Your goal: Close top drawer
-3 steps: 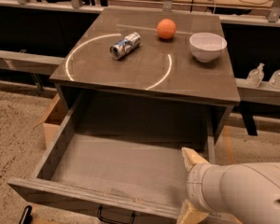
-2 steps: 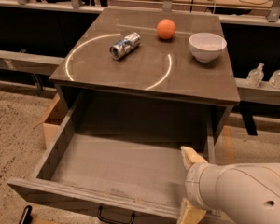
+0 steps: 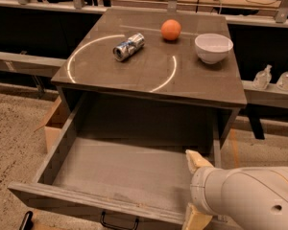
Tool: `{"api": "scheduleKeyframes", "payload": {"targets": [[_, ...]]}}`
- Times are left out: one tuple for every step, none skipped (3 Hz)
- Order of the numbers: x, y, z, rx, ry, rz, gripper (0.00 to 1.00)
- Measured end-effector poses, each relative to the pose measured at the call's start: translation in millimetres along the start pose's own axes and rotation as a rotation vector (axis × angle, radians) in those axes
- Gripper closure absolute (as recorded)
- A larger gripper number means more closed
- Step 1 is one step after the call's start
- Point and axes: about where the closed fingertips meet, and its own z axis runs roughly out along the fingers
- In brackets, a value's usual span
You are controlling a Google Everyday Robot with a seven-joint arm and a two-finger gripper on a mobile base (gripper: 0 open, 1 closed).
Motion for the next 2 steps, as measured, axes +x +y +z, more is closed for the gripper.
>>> {"api": "scheduleKeyframes", "payload": {"targets": [[-2.5, -15.8, 0.0, 0.038, -0.003, -0.013, 0.0], [-2.5, -15.7, -0.1, 0.039, -0.003, -0.013, 0.0]]}}
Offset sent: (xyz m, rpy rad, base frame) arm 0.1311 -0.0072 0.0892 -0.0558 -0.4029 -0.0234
